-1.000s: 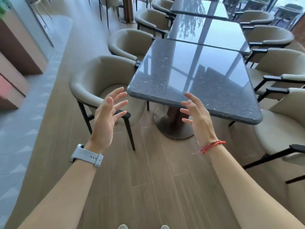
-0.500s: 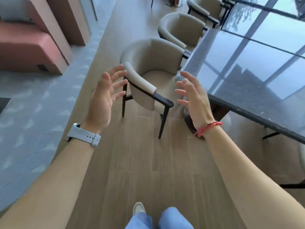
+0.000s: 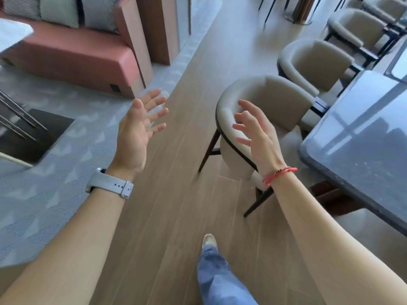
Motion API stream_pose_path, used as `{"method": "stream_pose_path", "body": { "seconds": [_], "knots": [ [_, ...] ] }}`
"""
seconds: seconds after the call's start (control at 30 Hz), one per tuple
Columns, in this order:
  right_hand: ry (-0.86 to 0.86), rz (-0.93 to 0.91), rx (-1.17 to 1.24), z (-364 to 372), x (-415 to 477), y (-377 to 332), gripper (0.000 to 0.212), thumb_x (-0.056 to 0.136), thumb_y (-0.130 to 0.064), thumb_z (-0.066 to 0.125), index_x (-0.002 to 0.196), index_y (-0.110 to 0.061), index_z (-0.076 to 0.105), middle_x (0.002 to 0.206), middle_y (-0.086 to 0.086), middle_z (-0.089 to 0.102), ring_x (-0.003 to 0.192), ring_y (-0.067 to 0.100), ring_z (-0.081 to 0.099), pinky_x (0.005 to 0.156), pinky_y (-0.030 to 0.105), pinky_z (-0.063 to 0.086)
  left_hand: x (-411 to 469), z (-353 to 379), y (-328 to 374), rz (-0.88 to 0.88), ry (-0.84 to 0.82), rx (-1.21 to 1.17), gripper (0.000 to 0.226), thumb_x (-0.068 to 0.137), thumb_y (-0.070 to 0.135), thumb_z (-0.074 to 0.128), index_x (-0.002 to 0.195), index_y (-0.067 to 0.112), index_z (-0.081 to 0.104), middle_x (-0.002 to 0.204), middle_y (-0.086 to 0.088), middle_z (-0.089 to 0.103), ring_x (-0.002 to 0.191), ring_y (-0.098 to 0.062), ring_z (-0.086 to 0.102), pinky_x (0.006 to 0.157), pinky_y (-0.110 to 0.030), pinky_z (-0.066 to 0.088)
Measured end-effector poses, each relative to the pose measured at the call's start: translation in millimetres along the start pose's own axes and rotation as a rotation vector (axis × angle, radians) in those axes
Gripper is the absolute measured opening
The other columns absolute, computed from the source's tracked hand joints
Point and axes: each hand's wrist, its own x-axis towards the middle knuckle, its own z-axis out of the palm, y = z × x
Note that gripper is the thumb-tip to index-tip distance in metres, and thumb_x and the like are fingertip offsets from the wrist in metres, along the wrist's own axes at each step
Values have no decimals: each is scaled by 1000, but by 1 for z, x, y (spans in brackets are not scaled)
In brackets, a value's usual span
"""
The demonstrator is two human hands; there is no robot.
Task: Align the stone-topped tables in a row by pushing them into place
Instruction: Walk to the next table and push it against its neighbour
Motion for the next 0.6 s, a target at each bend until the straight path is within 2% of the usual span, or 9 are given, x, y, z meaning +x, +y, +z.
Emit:
{"method": "stream_pose_path", "body": {
  "seconds": [0.07,0.13,0.3,0.4,0.53,0.6],
  "knots": [
    [-32,-8,3,8,37,-1,53,84,-58,53,133,-39,58,111,-7,62,119,25,60,100,42,50,29,-3,3,-6,35,12,67,96,52,26,144,16,53,146,-10,59,134,-30,58,110,-51,47],
    [-57,1,7,17,75,-5,46,90,-52,53,134,-39,58,120,-1,64,117,21,61,101,43,51,61,-7,6,-16,70,23,68,95,52,26,145,14,53,147,-11,59,135,-33,56,112,-53,44],
    [-79,7,9,46,163,-10,43,90,-51,52,131,-42,60,126,1,64,115,15,64,94,34,52,138,-24,1,-21,96,42,64,96,52,25,142,19,54,146,-10,60,134,-31,57,112,-53,44],
    [-106,19,-21,70,213,-6,42,90,-52,50,131,-44,58,127,-2,64,113,11,65,94,34,54,184,-46,-9,-25,127,30,64,97,53,26,142,20,55,145,-8,61,132,-28,60,110,-50,47],
    [-120,23,-34,107,276,3,38,90,-54,49,127,-49,57,128,-2,64,113,9,65,96,35,54,253,-79,-28,-29,100,21,65,95,61,31,141,22,56,144,-6,61,130,-24,61,110,-49,48],
    [-88,32,-42,128,310,8,36,90,-54,49,125,-50,57,128,-1,64,114,11,65,98,37,54,296,-96,-40,-23,41,12,76,87,69,36,142,21,55,145,-6,61,130,-23,61,108,-47,48]
  ]
}}
